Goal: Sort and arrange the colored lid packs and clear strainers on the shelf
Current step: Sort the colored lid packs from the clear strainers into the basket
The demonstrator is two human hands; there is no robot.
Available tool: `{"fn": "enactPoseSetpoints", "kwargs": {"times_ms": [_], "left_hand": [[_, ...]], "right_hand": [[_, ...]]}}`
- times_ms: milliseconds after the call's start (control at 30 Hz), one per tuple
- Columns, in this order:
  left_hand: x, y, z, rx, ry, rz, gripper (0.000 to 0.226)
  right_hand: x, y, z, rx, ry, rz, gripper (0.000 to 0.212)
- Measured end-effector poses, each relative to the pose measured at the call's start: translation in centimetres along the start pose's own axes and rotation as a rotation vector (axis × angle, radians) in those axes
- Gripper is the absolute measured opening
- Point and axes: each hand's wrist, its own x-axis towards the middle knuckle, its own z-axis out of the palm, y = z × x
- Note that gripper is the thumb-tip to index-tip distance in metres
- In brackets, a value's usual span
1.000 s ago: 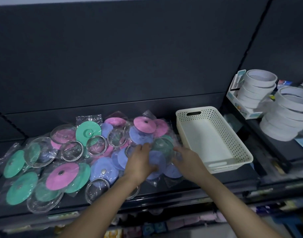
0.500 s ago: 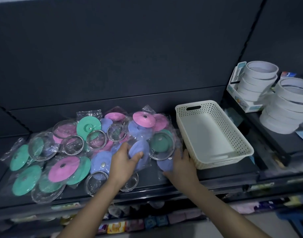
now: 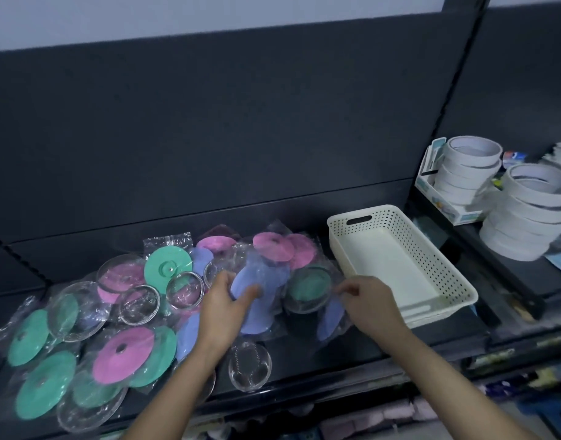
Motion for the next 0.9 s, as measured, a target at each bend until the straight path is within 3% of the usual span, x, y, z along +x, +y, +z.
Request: {"fn": "enactPoseSetpoints", "kwargs": {"times_ms": [233, 333, 500, 600, 633, 700, 833, 900], "left_hand": [[3.1, 0.6, -2.3, -0.102, 0.048, 0.016, 0.026], [4.1, 0.5, -2.5, -0.166, 0.030, -0.074, 0.029], [4.9, 0.2, -2.5, -0.525, -0.072, -0.282, 0.031], [5.3, 0.3, -3.0, -0.675, -0.180, -0.328, 0.059], [5.3, 0.5, -3.2, -0.697, -0.215, -0.329, 0.064], [5.2, 0.5, -3.6, -0.667, -0.222, -0.319, 0.049], [6.0, -0.8, -4.7, -0.532, -0.128, -0.307, 0.067], [6.7, -1.3, -5.6, -0.453, -0.037, -0.269, 0.065]], "right_hand": [[1.2, -4.5, -3.8, 0.196, 0.128, -0.004, 0.020], [1.1, -6.8, -3.6, 0.351, 0.149, -0.045, 0.028], [0.9, -9.2, -0.6, 0.586, 0.066, -0.079, 0.035], [1.4, -9.8, 2.5, 0.617, -0.015, -0.050, 0.039], [1.6, -9.8, 3.7, 0.615, -0.032, -0.025, 0.038], [2.1, -9.8, 6.0, 0.566, -0.061, -0.032, 0.039], [4.2, -8.9, 8.8, 0.191, -0.030, -0.169, 0.034], [6.0, -7.7, 9.2, -0.010, 0.014, -0.236, 0.043]]}}
